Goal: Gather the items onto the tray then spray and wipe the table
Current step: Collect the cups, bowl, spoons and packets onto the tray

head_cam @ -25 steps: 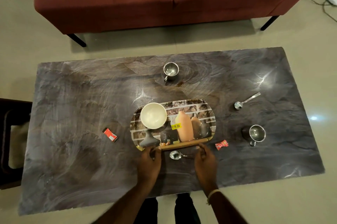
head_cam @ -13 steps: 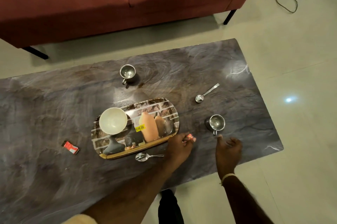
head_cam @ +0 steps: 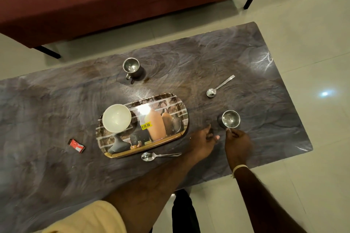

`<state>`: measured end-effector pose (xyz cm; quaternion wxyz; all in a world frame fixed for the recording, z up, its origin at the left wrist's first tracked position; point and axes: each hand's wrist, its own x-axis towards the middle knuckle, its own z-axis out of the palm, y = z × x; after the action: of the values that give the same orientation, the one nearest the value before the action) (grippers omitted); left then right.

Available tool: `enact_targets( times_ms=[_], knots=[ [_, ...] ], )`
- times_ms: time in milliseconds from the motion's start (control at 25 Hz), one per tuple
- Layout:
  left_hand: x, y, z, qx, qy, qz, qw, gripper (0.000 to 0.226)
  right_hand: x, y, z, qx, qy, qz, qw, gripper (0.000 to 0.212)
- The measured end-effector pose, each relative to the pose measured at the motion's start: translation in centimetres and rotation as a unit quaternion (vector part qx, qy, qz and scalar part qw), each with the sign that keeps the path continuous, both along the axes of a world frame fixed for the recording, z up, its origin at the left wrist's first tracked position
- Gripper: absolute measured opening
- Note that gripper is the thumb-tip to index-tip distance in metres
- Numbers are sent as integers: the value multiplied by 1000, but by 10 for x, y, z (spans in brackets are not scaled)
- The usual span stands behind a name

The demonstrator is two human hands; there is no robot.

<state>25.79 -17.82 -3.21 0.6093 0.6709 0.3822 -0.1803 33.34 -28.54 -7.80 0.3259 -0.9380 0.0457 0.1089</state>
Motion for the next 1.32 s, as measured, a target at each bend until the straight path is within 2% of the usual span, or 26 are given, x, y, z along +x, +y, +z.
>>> enact_targets(
  times_ms=[240,520,600,680,800,920,1120,1320],
  knots=[
    [0,6,8,-45,-7,3,999,69,5,-2,-13,-5,18,11,1000,26],
    [-6,19,19,-81,-6,24,996,62,-3,6,-6,-24,-38,45,998,29],
    [-15,21,18,-56,-16,69,996,52,-21,19,9,5,-41,71,997,30],
    [-32,27,14,-9,-42,160,986,35,-50,40,24,44,-5,79,996,28],
    [-71,43,16,61,-42,273,959,26,-107,82,36,92,50,113,988,18],
    [-124,68,18,114,-20,359,926,17,-167,118,39,142,84,168,972,17],
    [-192,107,7,194,46,378,904,7,-238,156,18,136,108,231,957,15],
    [-222,124,-3,204,91,385,896,10,-271,175,2,120,135,268,946,13]
  ],
)
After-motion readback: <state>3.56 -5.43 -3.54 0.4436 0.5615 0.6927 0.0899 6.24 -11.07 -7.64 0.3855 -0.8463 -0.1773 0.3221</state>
